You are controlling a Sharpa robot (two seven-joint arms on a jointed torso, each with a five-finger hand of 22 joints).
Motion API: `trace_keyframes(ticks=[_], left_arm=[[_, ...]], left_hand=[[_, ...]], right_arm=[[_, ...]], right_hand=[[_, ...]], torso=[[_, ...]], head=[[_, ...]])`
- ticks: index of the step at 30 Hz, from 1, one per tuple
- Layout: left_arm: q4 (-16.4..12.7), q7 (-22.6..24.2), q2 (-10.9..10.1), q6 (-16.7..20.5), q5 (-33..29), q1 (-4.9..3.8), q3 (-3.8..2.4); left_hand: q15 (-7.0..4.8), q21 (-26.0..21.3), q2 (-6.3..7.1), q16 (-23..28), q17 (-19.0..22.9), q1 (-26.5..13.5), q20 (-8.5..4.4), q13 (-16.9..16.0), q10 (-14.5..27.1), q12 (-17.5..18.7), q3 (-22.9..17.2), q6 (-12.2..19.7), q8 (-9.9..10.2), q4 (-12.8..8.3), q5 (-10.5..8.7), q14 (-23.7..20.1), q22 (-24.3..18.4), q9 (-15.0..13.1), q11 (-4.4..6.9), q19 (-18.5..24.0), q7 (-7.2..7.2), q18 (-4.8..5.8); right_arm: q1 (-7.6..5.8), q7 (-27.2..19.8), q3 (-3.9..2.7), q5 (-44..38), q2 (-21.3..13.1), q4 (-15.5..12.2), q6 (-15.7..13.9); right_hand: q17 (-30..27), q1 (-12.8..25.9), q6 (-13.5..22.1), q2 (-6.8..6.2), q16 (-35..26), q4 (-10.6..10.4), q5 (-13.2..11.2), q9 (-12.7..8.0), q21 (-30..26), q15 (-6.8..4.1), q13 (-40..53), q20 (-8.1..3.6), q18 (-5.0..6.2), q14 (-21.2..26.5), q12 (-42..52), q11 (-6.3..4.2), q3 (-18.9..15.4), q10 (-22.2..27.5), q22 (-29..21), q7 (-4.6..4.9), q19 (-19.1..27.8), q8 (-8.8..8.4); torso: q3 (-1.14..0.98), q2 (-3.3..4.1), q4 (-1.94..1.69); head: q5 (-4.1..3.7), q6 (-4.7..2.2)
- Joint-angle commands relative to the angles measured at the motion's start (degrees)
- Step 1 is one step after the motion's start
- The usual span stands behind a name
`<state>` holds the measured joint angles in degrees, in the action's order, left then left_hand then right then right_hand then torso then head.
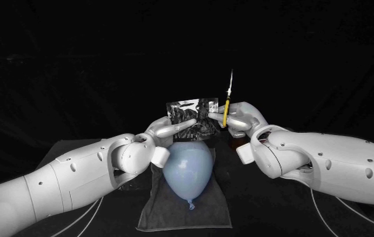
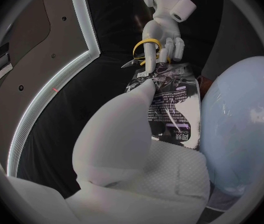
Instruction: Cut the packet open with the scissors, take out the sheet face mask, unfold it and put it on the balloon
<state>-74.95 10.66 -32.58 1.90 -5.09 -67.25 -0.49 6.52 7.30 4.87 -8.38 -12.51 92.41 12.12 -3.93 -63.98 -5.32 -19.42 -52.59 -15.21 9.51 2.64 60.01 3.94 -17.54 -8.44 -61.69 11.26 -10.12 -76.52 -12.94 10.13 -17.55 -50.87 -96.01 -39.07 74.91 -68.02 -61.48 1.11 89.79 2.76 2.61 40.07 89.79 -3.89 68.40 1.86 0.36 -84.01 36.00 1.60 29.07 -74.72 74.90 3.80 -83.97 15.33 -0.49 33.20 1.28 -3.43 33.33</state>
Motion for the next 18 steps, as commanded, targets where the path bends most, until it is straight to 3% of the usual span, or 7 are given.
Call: trace_keyframes(ticks=[1,6,14,17,18], left_arm=[[-0.1,-0.5,0.3,2.5,0.5,-0.17,-0.07],[0.0,-0.5,0.2,4.1,1.1,-0.20,-0.07],[0.0,0.8,0.0,6.8,1.0,-0.21,-0.07],[0.0,1.1,0.0,7.3,0.9,-0.21,-0.07],[0.0,1.2,0.0,7.4,0.8,-0.21,-0.07]], left_hand=[[-0.64,0.8,-0.26,-0.7,-0.4,1.2,-0.83,0.2,-2.2,-0.2,-3.1,-1.9,-0.7,-0.8,0.20,1.6,0.2,-0.1,0.68,-1.8,-0.45,-0.56],[-1.91,1.6,-1.12,-1.8,-1.3,1.1,-2.04,0.1,-5.6,-0.6,-7.4,-4.5,-1.9,-2.2,0.20,4.4,0.2,-0.6,1.76,-4.0,-1.28,-0.54],[-2.29,1.3,-0.29,-1.9,-2.3,-2.3,-2.23,0.2,-7.5,0.4,-11.2,-5.0,-2.8,-3.4,0.27,5.6,-0.1,-1.5,2.24,-4.4,-1.79,-0.44],[-2.27,0.8,-0.11,-1.9,-2.6,-3.2,-1.95,0.2,-7.9,0.7,-12.1,-5.0,-3.0,-3.9,0.19,5.8,-0.2,-1.8,2.29,-3.8,-1.82,-0.41],[-2.27,0.7,-0.06,-1.9,-2.7,-3.5,-1.88,0.2,-8.0,0.7,-12.2,-5.1,-3.1,-4.0,0.18,5.8,-0.2,-1.9,2.30,-3.7,-1.82,-0.41]], right_arm=[[-0.03,-0.6,-0.05,-0.9,0.0,-0.6,1.6],[-0.03,-0.9,-0.05,-0.6,-0.1,-0.7,1.6],[-0.03,-1.7,-0.05,1.9,-0.6,0.1,4.7],[-0.03,-2.1,-0.05,3.0,-0.9,0.6,6.2],[-0.04,-2.3,-0.04,3.5,-1.0,0.7,6.6]], right_hand=[[15.1,-0.1,0.1,0.56,0.2,4.1,0.2,3.4,0.2,-0.29,21.6,-0.37,-0.36,-6.0,54.0,-2.43,4.9,-15.3,15.1,-0.27,-6.0,0.22],[15.1,-0.1,0.2,0.56,0.2,4.2,0.2,3.5,0.2,-0.29,21.6,-0.37,-0.36,-6.0,54.0,-2.43,4.9,-15.3,15.1,-0.27,-6.0,0.24],[15.0,0.7,0.9,0.87,0.1,4.0,0.2,4.0,0.2,-0.07,21.6,-0.23,-0.36,-6.0,54.0,-2.19,5.5,-15.3,15.1,0.00,-6.0,0.11],[13.4,1.9,2.7,0.28,-1.1,3.6,0.1,3.8,0.1,0.33,21.6,0.01,-0.33,-5.2,54.0,-1.68,5.3,-15.3,15.0,0.60,-6.0,-1.06],[12.3,2.5,4.7,-0.32,-2.1,3.3,0.2,3.2,-1.5,0.74,19.8,0.36,0.04,-4.6,50.7,-1.19,4.6,-14.2,13.6,1.38,-5.7,-2.56]], torso=[[-0.05,-0.01,0.00],[-0.04,0.02,0.05],[0.00,-0.01,0.03],[0.01,-0.01,-0.01],[0.00,-0.01,-0.01]], head=[[-0.01,-0.06],[-0.05,-0.05],[-0.30,0.16],[-0.41,0.17],[-0.43,0.18]])
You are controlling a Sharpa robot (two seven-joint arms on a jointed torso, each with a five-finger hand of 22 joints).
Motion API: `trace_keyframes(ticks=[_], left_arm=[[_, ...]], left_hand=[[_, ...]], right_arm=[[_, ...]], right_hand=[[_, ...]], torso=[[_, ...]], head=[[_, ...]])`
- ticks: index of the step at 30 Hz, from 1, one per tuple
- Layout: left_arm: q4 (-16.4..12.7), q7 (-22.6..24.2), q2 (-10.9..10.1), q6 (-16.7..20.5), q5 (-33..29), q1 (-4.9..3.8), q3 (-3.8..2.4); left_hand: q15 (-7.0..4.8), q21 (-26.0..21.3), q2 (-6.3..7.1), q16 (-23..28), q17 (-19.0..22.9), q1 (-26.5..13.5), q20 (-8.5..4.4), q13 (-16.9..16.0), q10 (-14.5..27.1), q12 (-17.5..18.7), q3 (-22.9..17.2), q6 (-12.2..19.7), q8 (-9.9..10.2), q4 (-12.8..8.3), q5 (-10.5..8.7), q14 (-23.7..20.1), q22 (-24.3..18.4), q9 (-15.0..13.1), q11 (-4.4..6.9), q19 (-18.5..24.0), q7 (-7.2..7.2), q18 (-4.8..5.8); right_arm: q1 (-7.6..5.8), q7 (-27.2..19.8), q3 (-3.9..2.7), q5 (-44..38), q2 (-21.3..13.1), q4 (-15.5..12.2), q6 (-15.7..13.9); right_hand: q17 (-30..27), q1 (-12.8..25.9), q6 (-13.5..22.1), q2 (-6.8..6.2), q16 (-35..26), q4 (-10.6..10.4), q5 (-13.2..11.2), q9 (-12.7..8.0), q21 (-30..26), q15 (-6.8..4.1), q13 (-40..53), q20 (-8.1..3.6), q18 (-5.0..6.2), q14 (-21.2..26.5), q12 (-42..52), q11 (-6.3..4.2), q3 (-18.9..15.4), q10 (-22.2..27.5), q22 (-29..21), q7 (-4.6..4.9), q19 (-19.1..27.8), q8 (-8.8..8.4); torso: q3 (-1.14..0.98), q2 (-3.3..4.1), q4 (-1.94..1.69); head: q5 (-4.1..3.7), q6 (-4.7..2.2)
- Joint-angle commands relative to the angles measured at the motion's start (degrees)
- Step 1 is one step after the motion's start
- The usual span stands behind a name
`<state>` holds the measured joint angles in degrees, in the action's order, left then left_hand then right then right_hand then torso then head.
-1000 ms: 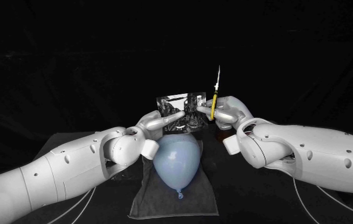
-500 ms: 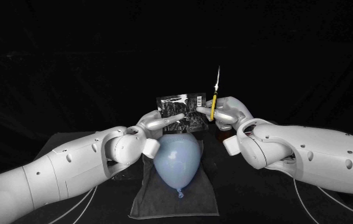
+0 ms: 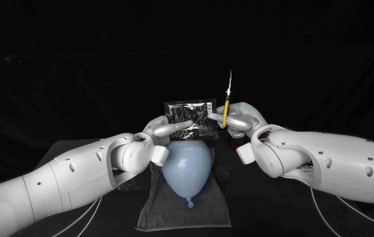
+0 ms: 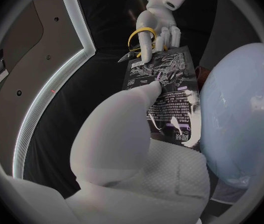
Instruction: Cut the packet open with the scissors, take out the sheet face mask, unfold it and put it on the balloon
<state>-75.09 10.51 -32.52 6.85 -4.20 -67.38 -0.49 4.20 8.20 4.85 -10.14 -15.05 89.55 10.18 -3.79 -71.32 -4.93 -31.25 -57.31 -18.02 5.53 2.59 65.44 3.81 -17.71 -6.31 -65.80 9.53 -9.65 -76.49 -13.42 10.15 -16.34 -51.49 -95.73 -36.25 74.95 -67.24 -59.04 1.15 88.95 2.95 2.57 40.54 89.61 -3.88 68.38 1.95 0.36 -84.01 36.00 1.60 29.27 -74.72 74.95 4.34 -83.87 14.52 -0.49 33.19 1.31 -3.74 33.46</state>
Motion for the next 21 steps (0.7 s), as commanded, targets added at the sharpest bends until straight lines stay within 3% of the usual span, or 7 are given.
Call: trace_keyframes(ticks=[1,3,6,12,16,21], left_arm=[[0.2,1.4,-0.1,2.6,-0.2,-0.09,-0.07],[0.2,1.4,0.0,2.8,-0.2,-0.09,-0.08],[0.2,1.4,0.1,2.8,-0.3,-0.09,-0.08],[0.5,1.2,0.5,3.3,-0.7,-0.95,-0.09],[0.5,1.1,0.8,3.9,-1.1,-2.02,-0.09],[0.3,0.9,1.7,4.9,-1.6,-3.04,-0.09]], left_hand=[[0.04,-0.2,-0.02,-0.1,-0.2,-0.7,0.08,0.1,-0.7,0.4,-0.5,-0.3,-0.3,-0.1,0.23,0.4,-0.1,-1.8,0.18,0.4,-0.09,-0.88],[0.04,-0.3,-0.01,-0.1,-0.2,-0.8,0.09,0.1,-0.7,0.5,-0.6,-0.3,-0.3,-0.2,0.24,0.4,-0.1,-1.8,0.18,0.4,-0.10,-0.91],[0.02,-0.3,0.03,-0.1,-0.3,-1.0,0.10,0.1,-0.8,0.5,-0.7,-0.4,-0.4,-0.4,0.23,0.5,0.0,-1.9,0.19,0.4,-0.09,-0.93],[0.01,-0.3,0.12,-0.1,-0.4,-1.3,0.13,0.1,-0.9,0.7,-1.0,-0.4,-0.5,-0.6,0.24,0.5,0.0,-2.0,0.19,0.4,-0.08,-0.93],[0.01,-0.4,0.18,-0.1,-0.4,-1.5,0.15,0.1,-1.0,0.7,-1.1,-0.4,-0.5,-0.7,0.24,0.6,0.0,-2.1,0.19,0.5,-0.06,-0.93],[0.02,-0.4,0.24,-0.1,-0.6,-2.0,0.17,0.1,-1.2,0.9,-1.4,-0.4,-0.6,-0.9,0.24,0.7,0.0,-2.2,0.18,0.4,-0.04,-0.95]], right_arm=[[-0.06,-2.0,-0.07,2.7,-0.6,0.6,4.1],[-0.07,-2.5,-0.07,3.5,-0.9,0.7,4.3],[-0.08,-3.3,-0.06,4.8,-1.5,0.9,4.1],[-0.20,-5.2,-0.04,7.7,-4.1,1.3,3.5],[-0.24,-5.5,0.12,8.2,-6.1,1.1,4.1],[0.50,-4.9,0.83,6.2,-9.2,-0.4,6.5]], right_hand=[[11.4,2.4,3.2,-0.66,-2.0,2.6,0.2,2.2,-2.6,1.09,17.8,0.46,0.32,-4.1,46.8,-0.73,3.6,-12.7,12.5,1.26,-5.6,-2.70],[8.5,3.7,4.7,-1.75,-4.7,1.5,0.1,0.8,-6.6,1.62,14.1,0.98,1.14,-2.2,40.0,0.06,1.8,-10.0,9.4,2.25,-4.7,-4.63],[4.2,3.9,4.5,-3.33,-8.9,0.3,0.2,-1.1,-12.4,1.96,8.7,1.55,2.36,1.3,30.5,0.43,-0.8,-5.8,4.8,2.74,-3.1,-6.58],[0.2,1.7,2.9,-3.66,-13.2,-1.1,0.1,-3.7,-20.8,2.17,-7.4,1.74,4.08,4.7,5.0,0.65,-2.6,3.4,-1.8,2.80,-1.1,-8.69],[0.1,0.3,1.3,-3.03,-13.3,-1.2,0.2,-4.0,-20.5,1.78,-13.8,1.57,3.94,4.5,-3.8,0.19,-2.3,4.9,-1.6,2.27,-1.5,-8.58],[0.9,-1.4,-0.1,-2.21,-12.5,-1.5,-0.1,-4.3,-18.0,1.25,-21.0,0.97,3.38,3.2,-11.1,-0.36,-1.6,1.9,0.3,1.74,-2.6,-8.67]], torso=[[0.01,-0.01,-0.04],[0.02,-0.03,-0.02],[0.03,-0.07,0.00],[-0.04,-0.11,0.11],[-0.07,-0.10,0.16],[-0.24,-0.20,0.23]], head=[[-0.09,0.00],[-0.08,0.03],[-0.01,-0.04],[-0.29,-0.30],[-0.77,-0.46],[-1.63,-0.27]])
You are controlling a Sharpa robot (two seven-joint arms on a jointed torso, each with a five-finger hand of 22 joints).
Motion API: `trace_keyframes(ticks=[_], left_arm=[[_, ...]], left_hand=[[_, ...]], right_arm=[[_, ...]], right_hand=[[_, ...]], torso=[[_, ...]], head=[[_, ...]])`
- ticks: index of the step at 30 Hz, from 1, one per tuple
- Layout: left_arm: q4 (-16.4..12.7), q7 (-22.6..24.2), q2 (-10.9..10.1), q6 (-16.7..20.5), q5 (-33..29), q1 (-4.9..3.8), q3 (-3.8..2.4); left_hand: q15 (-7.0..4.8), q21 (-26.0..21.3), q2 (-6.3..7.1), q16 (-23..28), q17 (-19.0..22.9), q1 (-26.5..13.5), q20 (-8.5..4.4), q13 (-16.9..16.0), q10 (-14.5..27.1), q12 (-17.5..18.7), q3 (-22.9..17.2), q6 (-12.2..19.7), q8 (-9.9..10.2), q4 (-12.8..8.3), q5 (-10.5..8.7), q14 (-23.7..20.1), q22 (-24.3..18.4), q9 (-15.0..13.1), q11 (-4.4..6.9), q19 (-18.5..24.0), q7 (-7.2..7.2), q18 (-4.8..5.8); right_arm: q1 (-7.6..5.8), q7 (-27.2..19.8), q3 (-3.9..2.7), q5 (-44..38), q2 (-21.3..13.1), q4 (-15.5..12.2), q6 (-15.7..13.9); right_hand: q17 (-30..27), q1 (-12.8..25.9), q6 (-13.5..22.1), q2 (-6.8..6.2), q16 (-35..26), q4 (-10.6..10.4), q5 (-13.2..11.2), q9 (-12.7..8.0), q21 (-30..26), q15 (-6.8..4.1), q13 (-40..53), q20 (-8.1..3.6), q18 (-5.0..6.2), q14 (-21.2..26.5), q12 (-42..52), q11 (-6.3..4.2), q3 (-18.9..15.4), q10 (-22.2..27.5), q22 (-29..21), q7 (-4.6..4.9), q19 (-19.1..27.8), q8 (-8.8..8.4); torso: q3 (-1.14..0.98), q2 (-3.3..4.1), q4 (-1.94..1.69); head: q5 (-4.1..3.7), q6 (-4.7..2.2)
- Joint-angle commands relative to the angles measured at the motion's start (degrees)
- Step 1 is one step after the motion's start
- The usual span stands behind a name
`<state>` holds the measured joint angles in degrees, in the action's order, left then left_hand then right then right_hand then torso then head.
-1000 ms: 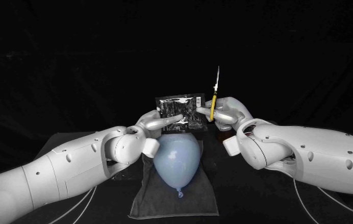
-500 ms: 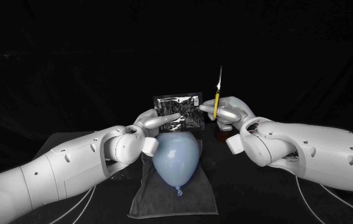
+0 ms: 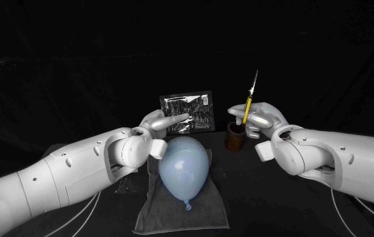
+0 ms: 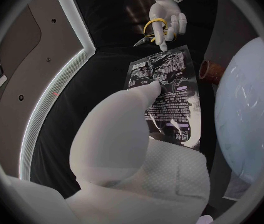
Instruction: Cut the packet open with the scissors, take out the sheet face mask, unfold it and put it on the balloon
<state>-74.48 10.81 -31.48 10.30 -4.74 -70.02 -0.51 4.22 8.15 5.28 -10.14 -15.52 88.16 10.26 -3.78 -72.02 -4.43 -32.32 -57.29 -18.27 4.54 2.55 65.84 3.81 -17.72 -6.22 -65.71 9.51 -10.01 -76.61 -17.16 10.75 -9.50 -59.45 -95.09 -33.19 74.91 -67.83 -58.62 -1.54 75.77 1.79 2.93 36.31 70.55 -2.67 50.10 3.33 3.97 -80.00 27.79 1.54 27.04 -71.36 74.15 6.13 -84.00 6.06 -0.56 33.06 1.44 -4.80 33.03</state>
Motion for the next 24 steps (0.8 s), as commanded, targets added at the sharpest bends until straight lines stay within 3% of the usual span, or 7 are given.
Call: trace_keyframes(ticks=[1,2,9,16,19,24], left_arm=[[-0.4,0.6,0.9,1.7,-1.1,-0.48,-0.07],[-0.4,0.5,1.2,1.9,-1.2,-0.54,-0.06],[-0.8,0.2,2.9,3.9,-1.7,-0.72,-0.06],[-0.2,-0.8,4.4,6.5,-1.8,-0.67,-0.02],[0.5,-1.7,5.0,7.6,-1.9,-0.51,0.22],[0.9,-2.4,5.5,7.7,-2.2,0.01,0.52]], left_hand=[[0.00,-0.3,-0.19,-0.1,-0.1,-0.7,0.09,0.1,-0.5,0.4,-0.4,-0.4,-0.4,0.0,0.28,0.3,0.0,-2.2,0.10,0.2,-0.02,-0.60],[-0.01,-0.3,-0.20,-0.1,-0.2,-0.9,0.09,0.1,-0.6,0.4,-0.5,-0.4,-0.4,0.0,0.28,0.3,0.0,-2.3,0.11,0.2,-0.02,-0.61],[-0.03,-0.2,-0.20,-0.1,-0.2,-1.1,0.04,0.1,-0.6,0.4,-0.7,-0.4,-0.4,-0.1,0.28,0.4,0.1,-2.3,0.12,0.1,-0.01,-0.63],[-0.06,-0.2,-0.20,-0.1,-0.4,-1.6,-0.02,0.0,-0.9,0.5,-0.9,-0.4,-0.5,-0.3,0.28,0.6,0.1,-2.5,0.13,-0.2,0.03,-0.63],[-0.09,-0.1,-0.20,-0.1,-0.4,-1.7,-0.06,0.0,-1.0,0.5,-1.0,-0.4,-0.6,-0.4,0.28,0.7,0.1,-2.6,0.16,-0.3,0.01,-0.64],[-0.11,-0.1,-0.20,-0.1,-0.5,-1.9,-0.08,0.0,-1.0,0.5,-1.1,-0.4,-0.6,-0.4,0.27,0.8,0.1,-2.6,0.17,-0.4,0.00,-0.63]], right_arm=[[1.03,-1.1,0.32,-1.2,-1.8,-1.5,4.0],[1.56,-1.0,0.39,-1.7,-2.4,-2.1,4.4],[6.32,-2.1,0.72,-4.9,-5.8,-6.2,4.8],[12.46,-3.4,0.88,-10.5,-7.7,-9.5,2.7],[15.97,-3.5,0.90,-13.7,-7.3,-10.3,1.9],[20.11,-3.8,0.91,-16.4,-5.8,-10.3,1.6]], right_hand=[[0.2,-1.0,0.4,0.48,0.0,-0.5,0.0,-0.3,3.3,0.06,-5.2,-0.42,-0.69,-0.8,-6.2,-0.04,1.1,-0.4,2.8,0.23,-3.1,-0.84],[0.1,-1.0,0.2,-0.03,-0.2,-0.9,0.2,-0.3,3.8,0.10,-9.8,-0.40,-0.80,-1.4,-10.4,0.23,1.2,-3.3,3.2,0.68,-3.4,-0.94],[-0.4,-4.1,-1.0,0.84,-1.1,0.6,-0.1,0.3,6.6,-0.23,-16.7,-0.71,-1.32,-2.1,-16.8,-0.35,3.4,-7.3,5.5,-0.13,-4.0,-0.48],[-0.5,-4.5,-1.6,0.76,-1.4,1.3,-0.1,0.8,6.7,-0.42,-17.9,-0.86,-1.33,-2.2,-17.6,-0.59,3.7,-9.4,5.6,-0.40,-4.0,0.03],[-0.7,-4.2,-1.7,0.22,-1.7,1.4,-0.1,0.9,6.5,-0.43,-18.2,-0.88,-1.28,-2.1,-18.0,-0.60,3.4,-9.5,5.5,-0.42,-3.9,0.08],[-1.7,-3.1,-0.6,-0.80,-2.9,0.9,-0.1,0.5,5.2,-0.08,-19.4,-0.70,-1.07,-1.4,-19.9,-0.15,3.2,-8.1,4.5,0.12,-3.6,-0.71]], torso=[[-0.23,-0.12,0.17],[-0.29,-0.18,0.24],[-0.67,-0.61,0.88],[-1.15,-1.45,1.86],[-1.32,-1.85,2.41],[-1.42,-2.05,2.94]], head=[[-0.64,0.24],[-0.87,0.51],[-2.11,1.82],[-4.49,5.94],[-5.47,7.54],[-6.55,8.50]])
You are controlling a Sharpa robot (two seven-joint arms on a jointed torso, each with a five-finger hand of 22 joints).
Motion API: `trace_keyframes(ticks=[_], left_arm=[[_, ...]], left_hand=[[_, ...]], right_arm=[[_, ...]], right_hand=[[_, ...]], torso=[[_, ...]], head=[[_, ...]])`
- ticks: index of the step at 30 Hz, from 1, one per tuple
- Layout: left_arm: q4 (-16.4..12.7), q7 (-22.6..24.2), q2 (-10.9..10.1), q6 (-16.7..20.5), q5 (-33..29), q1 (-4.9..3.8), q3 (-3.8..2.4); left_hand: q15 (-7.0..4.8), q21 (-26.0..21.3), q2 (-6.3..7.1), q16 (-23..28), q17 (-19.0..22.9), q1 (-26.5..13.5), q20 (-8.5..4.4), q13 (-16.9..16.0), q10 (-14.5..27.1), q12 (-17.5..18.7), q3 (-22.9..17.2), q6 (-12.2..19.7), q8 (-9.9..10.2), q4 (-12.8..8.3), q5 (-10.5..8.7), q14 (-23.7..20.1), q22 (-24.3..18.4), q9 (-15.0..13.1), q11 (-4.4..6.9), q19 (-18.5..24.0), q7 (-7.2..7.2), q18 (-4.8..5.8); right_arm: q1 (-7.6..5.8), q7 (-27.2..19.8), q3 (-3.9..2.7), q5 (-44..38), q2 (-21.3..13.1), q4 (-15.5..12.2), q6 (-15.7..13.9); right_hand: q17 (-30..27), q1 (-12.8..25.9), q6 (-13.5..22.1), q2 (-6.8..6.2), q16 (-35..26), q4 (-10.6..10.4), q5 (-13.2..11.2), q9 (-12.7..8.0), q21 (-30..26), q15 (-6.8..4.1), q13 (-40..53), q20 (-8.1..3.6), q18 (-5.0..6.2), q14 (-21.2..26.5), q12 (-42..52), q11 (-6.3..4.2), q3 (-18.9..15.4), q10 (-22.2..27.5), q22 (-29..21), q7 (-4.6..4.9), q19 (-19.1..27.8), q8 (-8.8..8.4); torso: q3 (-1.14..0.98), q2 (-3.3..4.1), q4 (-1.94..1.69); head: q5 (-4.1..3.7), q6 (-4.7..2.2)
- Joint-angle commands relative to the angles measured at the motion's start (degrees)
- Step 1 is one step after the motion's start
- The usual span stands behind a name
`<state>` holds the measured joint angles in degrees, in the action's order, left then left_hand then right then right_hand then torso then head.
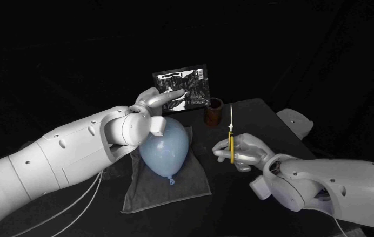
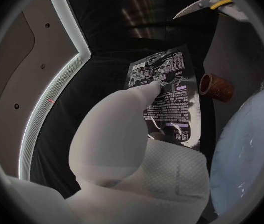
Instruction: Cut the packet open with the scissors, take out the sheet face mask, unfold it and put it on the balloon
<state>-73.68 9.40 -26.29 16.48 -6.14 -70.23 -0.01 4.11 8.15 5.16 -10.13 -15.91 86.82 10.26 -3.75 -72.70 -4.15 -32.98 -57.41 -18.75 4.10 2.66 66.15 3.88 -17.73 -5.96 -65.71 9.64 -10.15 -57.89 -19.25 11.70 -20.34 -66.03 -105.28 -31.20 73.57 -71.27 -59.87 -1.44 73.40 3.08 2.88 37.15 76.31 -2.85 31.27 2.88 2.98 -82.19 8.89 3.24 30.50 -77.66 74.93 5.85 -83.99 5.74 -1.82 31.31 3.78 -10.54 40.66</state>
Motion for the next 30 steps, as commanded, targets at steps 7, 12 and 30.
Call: trace_keyframes(ticks=[7,12,30], left_arm=[[0.4,-1.7,0.5,1.3,-0.9,0.66,0.14],[0.4,-2.1,0.3,1.5,-0.9,0.74,0.17],[-0.6,-3.6,-1.3,-1.9,-0.7,0.99,0.35]], left_hand=[[0.00,-0.1,-0.08,-0.1,-0.1,-0.6,-0.08,0.0,-0.4,0.3,-0.5,-0.3,-0.2,0.0,0.17,0.5,0.1,-2.7,-0.09,-0.4,-0.13,-0.49],[-0.02,-0.1,-0.10,-0.1,-0.1,-0.7,-0.11,0.0,-0.4,0.3,-0.6,-0.3,-0.2,-0.1,0.18,0.5,0.1,-2.7,-0.08,-0.4,-0.13,-0.49],[-0.06,0.0,-0.11,-0.1,-0.2,-0.9,-0.16,0.0,-0.6,0.3,-0.8,-0.3,-0.3,-0.2,0.17,0.6,0.1,-2.8,-0.06,-0.6,-0.13,-0.49]], right_arm=[[4.02,-1.8,-0.06,-7.2,2.4,-0.2,0.0],[4.45,-1.0,-0.06,-5.9,3.4,-0.2,0.7],[2.66,3.1,-0.55,17.0,2.1,-2.6,31.0]], right_hand=[[-3.1,3.5,1.7,-4.02,-4.0,-2.3,-0.1,-1.7,-4.5,1.23,-3.5,0.55,0.57,3.0,-4.8,-0.60,-1.5,0.9,0.8,1.54,-2.5,-1.78],[-5.9,5.0,2.2,-5.85,-7.3,-3.4,-0.1,-2.4,-8.7,1.56,-4.9,0.87,1.38,5.3,-5.4,-0.22,-2.6,1.3,-2.3,1.91,-1.3,-1.99],[-5.0,4.6,0.9,-6.91,-6.4,-5.0,0.3,-3.6,-7.8,0.70,-4.7,0.69,1.34,5.4,-2.5,-1.57,-5.5,-5.3,-1.6,0.74,-1.4,-0.34]], torso=[[-0.12,-0.15,0.70],[-0.03,-0.05,0.59],[-0.17,0.07,0.59]], head=[[-2.00,2.15],[-1.99,2.37],[-1.97,2.61]])
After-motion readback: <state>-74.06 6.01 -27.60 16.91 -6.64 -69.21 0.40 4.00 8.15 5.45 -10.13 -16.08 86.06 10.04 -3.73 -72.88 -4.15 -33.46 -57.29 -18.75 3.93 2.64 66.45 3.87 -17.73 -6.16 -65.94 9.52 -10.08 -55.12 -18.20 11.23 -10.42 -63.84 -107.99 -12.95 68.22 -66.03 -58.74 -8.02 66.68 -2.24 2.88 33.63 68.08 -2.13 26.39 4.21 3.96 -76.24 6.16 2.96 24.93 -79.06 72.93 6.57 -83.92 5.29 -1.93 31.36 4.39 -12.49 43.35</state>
